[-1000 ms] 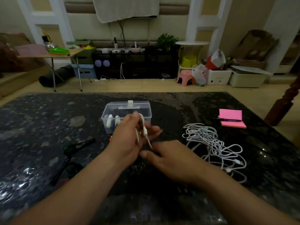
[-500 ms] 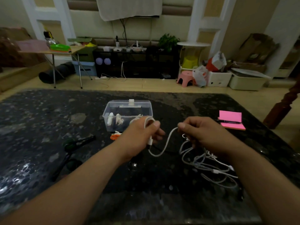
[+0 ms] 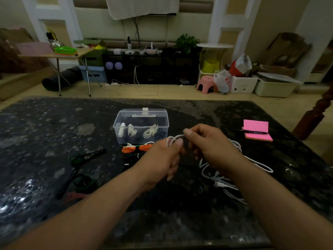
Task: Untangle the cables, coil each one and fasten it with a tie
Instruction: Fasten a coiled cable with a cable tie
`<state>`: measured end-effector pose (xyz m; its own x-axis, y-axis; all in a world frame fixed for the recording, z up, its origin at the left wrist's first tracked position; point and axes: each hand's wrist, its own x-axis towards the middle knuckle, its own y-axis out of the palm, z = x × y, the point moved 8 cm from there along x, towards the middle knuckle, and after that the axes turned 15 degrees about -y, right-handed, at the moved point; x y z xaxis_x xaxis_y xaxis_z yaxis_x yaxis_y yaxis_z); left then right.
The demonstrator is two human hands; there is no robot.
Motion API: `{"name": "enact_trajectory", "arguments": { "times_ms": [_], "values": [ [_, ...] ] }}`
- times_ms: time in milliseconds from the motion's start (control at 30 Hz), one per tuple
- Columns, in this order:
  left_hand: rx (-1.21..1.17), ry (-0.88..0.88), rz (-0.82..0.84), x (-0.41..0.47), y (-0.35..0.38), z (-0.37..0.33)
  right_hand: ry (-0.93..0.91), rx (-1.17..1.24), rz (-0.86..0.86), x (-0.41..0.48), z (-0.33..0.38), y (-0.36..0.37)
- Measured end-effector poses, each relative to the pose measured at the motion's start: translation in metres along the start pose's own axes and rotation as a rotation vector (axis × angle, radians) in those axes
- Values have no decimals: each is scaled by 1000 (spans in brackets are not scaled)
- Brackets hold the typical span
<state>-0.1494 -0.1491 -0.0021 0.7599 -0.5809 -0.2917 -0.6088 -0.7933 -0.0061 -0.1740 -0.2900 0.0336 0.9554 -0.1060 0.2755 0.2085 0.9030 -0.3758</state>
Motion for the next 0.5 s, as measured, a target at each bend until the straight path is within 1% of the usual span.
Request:
{"name": "enact_trajectory", "arguments": {
  "times_ms": [100,167,267,333,433,500],
  "values": [
    [-135,11,-65,3,-11,-5,85,-15,59,-3,-12,-5],
    [-205,27,-116,4,-20,-8,108,-64,132,-6,-19,-8],
    [-323,51,-226,3,-39,-12,70,-186,284,-12,-25,-9],
    [-419,62,-267,5,-49,-11,37,-224,336,-14,-25,-6],
    [-516,48,-199,7,-45,-9,-29,-192,297,-12,-16,6],
    [-503,42,-129,6,-32,-9,-84,-216,253,-10,-12,17]
  ]
}}
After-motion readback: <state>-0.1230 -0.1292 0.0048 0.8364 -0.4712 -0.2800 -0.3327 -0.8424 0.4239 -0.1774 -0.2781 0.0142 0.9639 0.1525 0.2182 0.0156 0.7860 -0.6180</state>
